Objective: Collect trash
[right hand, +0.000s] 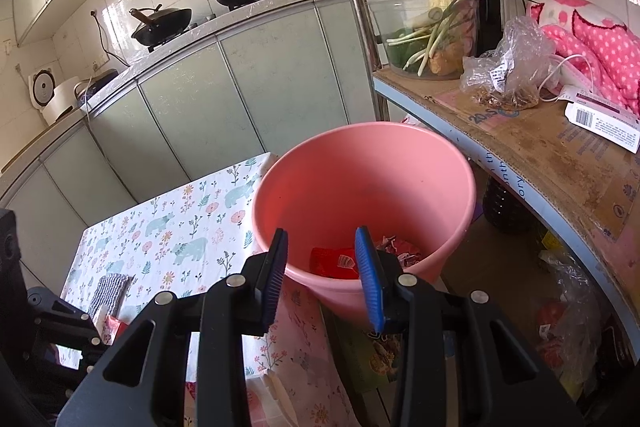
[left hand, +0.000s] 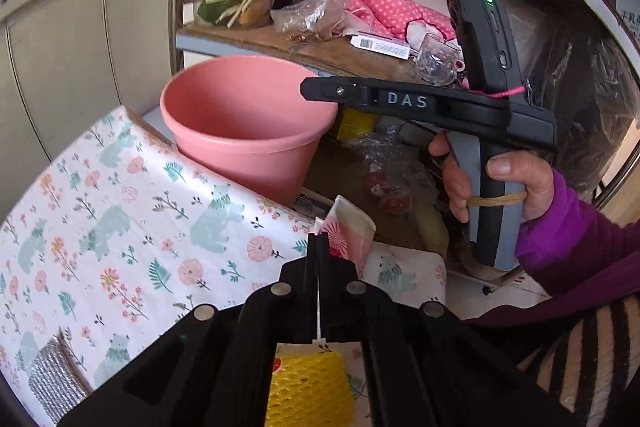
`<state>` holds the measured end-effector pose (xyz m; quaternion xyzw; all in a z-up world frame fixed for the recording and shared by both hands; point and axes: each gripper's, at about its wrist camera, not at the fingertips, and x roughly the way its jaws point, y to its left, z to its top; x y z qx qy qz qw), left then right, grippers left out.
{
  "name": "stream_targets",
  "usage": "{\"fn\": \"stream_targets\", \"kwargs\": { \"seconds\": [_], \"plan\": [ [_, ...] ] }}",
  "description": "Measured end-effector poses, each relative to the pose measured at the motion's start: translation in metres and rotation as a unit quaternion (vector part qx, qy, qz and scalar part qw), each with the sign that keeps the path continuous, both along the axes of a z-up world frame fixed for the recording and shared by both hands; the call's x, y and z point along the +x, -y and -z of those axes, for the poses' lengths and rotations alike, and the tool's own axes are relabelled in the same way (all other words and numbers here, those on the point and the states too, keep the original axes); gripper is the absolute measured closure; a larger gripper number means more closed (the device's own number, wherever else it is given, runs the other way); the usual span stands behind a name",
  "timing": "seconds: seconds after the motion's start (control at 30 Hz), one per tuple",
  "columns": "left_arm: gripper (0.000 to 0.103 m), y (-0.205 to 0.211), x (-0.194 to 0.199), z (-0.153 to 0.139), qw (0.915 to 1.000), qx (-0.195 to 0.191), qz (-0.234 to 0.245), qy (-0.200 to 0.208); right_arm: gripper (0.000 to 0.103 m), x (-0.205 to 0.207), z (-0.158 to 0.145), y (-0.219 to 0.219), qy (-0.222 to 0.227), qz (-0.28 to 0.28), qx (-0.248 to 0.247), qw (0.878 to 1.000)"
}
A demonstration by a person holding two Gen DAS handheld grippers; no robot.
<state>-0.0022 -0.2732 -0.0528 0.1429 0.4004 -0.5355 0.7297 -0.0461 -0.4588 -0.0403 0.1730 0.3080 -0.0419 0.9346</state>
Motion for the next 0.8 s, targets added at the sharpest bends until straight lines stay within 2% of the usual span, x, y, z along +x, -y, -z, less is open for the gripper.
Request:
{"fn": "stream_targets", "kwargs": {
  "seconds": [0.07, 0.13, 0.27, 0.5, 0.63, 0.7, 0.73, 0.8],
  "plan": [
    [0.101, 0.001, 0.007, 0.0, 0.9997, -0.001, -0.02, -0.012, 0.067, -0.004, 0.001, -0.001, -0.009, -0.023, 0.016, 1.0],
    [0.098, 0.002, 0.009, -0.001, 0.9996, 0.004, -0.029, -0.007, 0.067, -0.01, 0.003, -0.003, -0.025, -0.056, 0.036, 0.997],
    [0.088, -0.001, 0.012, 0.002, 0.9992, 0.01, -0.034, -0.016, 0.067, -0.026, 0.008, -0.014, -0.06, -0.102, 0.044, 0.992],
    [0.088, -0.019, 0.013, -0.001, 0.998, -0.005, -0.058, -0.024, 0.067, -0.036, 0.036, -0.033, -0.12, -0.135, 0.048, 0.982],
    [0.088, -0.032, 0.011, -0.001, 0.9968, -0.016, -0.069, -0.036, 0.067, -0.036, 0.042, -0.043, -0.122, -0.148, 0.049, 0.98],
    [0.088, -0.035, 0.011, 0.003, 0.9963, -0.012, -0.076, -0.039, 0.074, -0.038, 0.041, -0.047, -0.117, -0.152, 0.047, 0.98],
    [0.088, -0.037, 0.01, 0.005, 0.9961, -0.011, -0.077, -0.042, 0.088, -0.038, 0.04, -0.049, -0.116, -0.154, 0.042, 0.98],
    [0.088, -0.038, 0.008, 0.01, 0.9959, -0.004, -0.079, -0.044, 0.091, -0.04, 0.037, -0.054, -0.111, -0.157, 0.033, 0.981]
  ]
}}
